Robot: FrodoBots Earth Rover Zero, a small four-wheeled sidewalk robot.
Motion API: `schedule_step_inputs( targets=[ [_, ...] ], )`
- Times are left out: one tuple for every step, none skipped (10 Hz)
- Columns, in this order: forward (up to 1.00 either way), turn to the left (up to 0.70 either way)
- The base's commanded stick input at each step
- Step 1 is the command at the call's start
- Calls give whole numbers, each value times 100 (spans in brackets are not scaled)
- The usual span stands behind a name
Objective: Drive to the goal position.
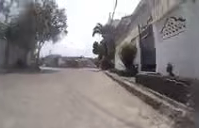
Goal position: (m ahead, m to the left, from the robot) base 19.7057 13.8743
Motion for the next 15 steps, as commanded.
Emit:
schedule_step_inputs(
  targets=[
    [100,18],
    [100,34],
    [100,34],
    [100,20],
    [100,0],
    [100,0],
    [100,0],
    [100,0],
    [100,0],
    [100,0],
    [100,0],
    [100,0],
    [100,0],
    [100,0],
    [100,0]
  ],
)
